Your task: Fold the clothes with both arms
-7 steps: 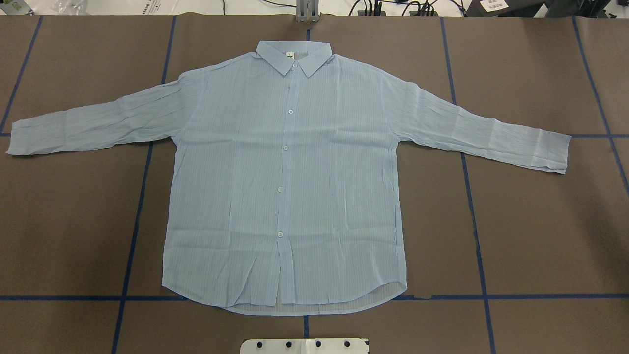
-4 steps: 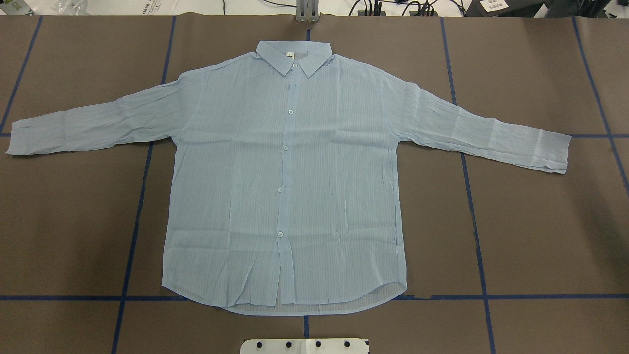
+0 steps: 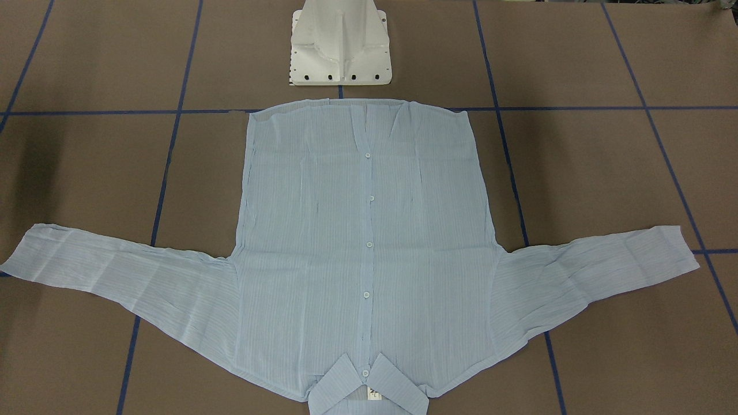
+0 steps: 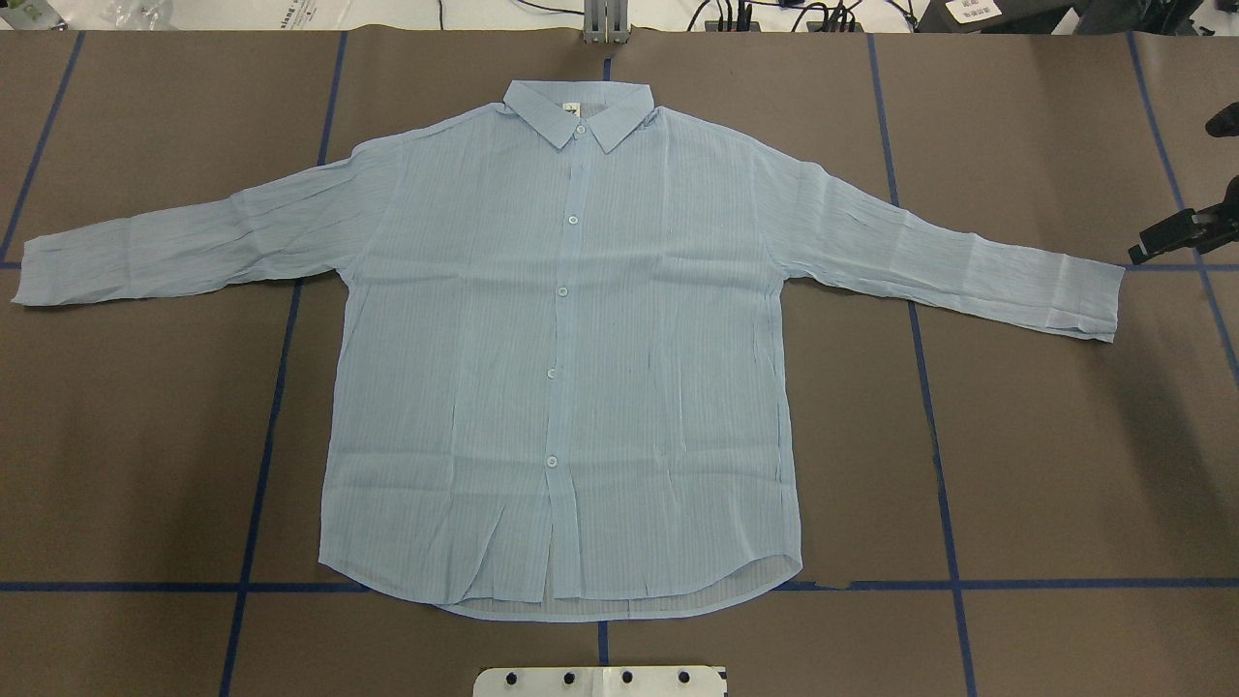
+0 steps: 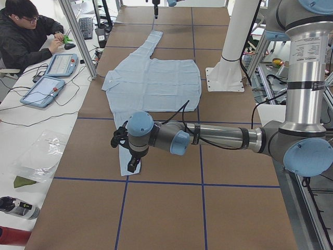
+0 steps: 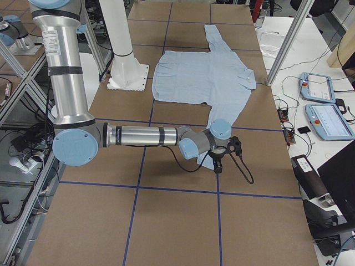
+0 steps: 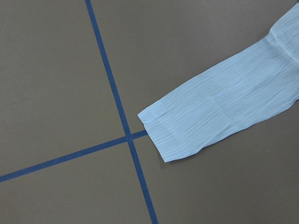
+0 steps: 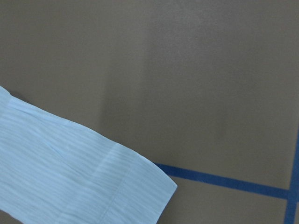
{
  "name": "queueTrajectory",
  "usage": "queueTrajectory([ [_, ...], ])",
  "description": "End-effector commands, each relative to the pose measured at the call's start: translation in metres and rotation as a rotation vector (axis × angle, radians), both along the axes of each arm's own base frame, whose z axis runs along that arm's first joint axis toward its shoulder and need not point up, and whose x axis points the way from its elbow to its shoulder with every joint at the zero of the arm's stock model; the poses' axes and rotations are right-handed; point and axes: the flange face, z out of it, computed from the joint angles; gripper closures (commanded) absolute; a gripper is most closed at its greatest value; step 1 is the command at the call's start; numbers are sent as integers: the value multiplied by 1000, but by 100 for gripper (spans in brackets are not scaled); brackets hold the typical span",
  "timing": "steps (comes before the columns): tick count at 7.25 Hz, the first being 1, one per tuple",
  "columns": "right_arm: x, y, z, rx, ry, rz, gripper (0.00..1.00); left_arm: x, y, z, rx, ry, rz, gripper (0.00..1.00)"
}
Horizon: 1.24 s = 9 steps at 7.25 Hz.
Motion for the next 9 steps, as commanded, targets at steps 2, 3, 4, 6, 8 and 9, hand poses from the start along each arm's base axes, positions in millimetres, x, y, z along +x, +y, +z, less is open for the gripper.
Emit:
queueTrajectory([
  [2,-41,-24,2,21,12,-49,5,0,0,0,-1,5,0,0],
  [3,-47,-25,10,10,21,-61,7,0,0,0,-1,5,0,0],
  [4,-49,-24,13,12,23,-69,9,0,-1,0,0,7,-1,0],
  [6,-51,-23,22,1,30,-80,15,0,0,0,-3,9,-2,0],
  [8,-54,-32,21,-4,31,-82,18,0,0,1,-4,8,-1,0],
  [9,-55,-32,22,-6,31,-82,26,0,0,2,-7,8,-1,0],
])
